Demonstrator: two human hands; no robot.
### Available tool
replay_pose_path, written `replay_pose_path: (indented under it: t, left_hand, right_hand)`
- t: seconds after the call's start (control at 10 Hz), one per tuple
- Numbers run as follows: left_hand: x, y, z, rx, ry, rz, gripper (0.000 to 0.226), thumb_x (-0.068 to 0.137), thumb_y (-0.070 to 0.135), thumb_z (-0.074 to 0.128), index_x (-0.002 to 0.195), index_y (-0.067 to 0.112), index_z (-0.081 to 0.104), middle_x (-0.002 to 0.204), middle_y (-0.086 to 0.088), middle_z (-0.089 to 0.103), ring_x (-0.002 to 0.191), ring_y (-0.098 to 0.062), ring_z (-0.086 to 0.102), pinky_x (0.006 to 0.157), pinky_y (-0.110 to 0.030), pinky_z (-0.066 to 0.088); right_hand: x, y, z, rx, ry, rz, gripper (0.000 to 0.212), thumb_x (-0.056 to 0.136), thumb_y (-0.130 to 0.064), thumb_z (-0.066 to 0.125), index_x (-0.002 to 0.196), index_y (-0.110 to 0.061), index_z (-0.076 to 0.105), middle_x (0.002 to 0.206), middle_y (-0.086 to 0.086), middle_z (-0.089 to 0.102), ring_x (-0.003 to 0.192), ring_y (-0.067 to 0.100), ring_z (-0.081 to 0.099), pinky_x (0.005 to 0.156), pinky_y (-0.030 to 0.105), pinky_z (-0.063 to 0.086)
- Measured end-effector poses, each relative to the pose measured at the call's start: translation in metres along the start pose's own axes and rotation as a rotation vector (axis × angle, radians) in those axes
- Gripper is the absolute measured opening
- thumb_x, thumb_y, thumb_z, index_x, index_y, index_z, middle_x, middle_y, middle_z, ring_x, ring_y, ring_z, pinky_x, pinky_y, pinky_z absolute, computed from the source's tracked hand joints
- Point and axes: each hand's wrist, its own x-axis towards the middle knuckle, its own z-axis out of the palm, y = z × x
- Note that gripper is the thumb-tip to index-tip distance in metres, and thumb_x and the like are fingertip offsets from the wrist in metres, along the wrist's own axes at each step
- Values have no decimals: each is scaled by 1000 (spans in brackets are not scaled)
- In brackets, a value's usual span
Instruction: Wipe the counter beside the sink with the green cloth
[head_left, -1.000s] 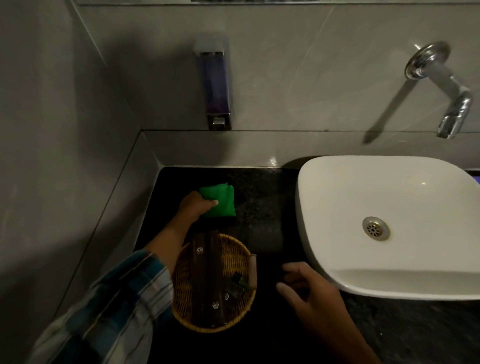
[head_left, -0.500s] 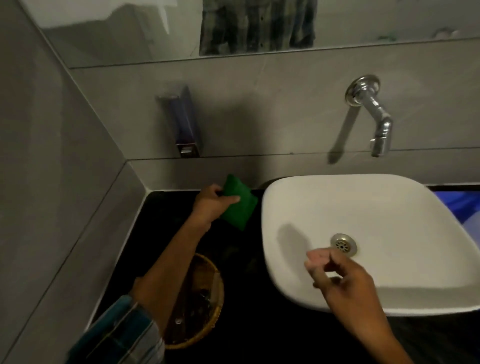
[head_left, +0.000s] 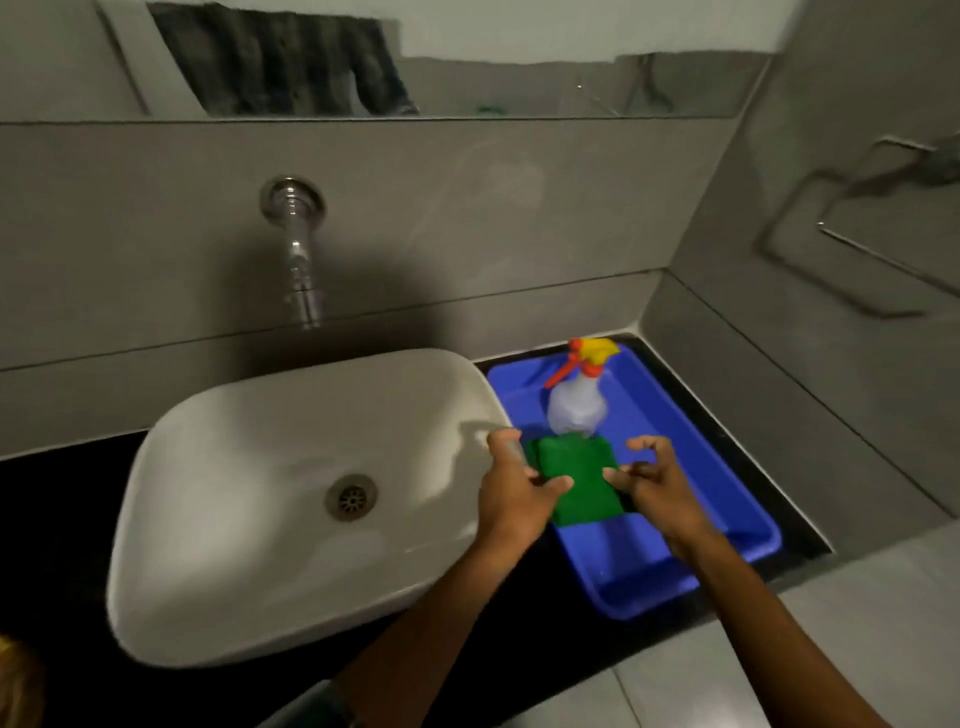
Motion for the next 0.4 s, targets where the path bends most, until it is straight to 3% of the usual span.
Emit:
replay_pose_path:
  t: [0.1, 0.2, 0.3, 0.4]
  left_hand:
    - [-2, -1, 78, 408, -182, 147, 40, 85, 26, 64, 121, 22, 46, 116, -15, 66, 108, -37, 61, 88, -44, 48]
    - [-8, 1, 106, 646, -324, 179, 39, 89, 25, 57, 126, 18, 49, 125, -20, 59, 120, -40, 52, 97, -47, 44]
    - [-13, -2, 118, 821, -415, 251, 44, 88, 26, 57, 130, 17, 48, 129, -20, 53, 125, -39, 40, 104, -51, 35]
    - [-10, -2, 102, 1002, -310, 499, 42, 85, 26, 57, 126, 21, 49, 126, -12, 50, 119, -35, 39, 99, -51, 30]
  right_hand:
    - [19, 33, -55, -425, 115, -143, 28, 82, 12, 63, 79, -16, 60, 82, 11, 64, 73, 15, 62, 70, 16, 48]
    - [26, 62, -74, -634, 122, -143, 24, 83, 9, 62, 82, -13, 72, 88, 11, 71, 87, 24, 69, 80, 19, 49]
    - [29, 85, -75, -930, -44, -35, 23, 86, -6, 60, 103, -15, 73, 114, 12, 69, 112, 29, 63, 97, 35, 44]
    - [40, 90, -71, -1240, 5, 5, 30, 90, -32, 51, 113, -25, 69, 131, 7, 55, 125, 26, 47, 103, 43, 35]
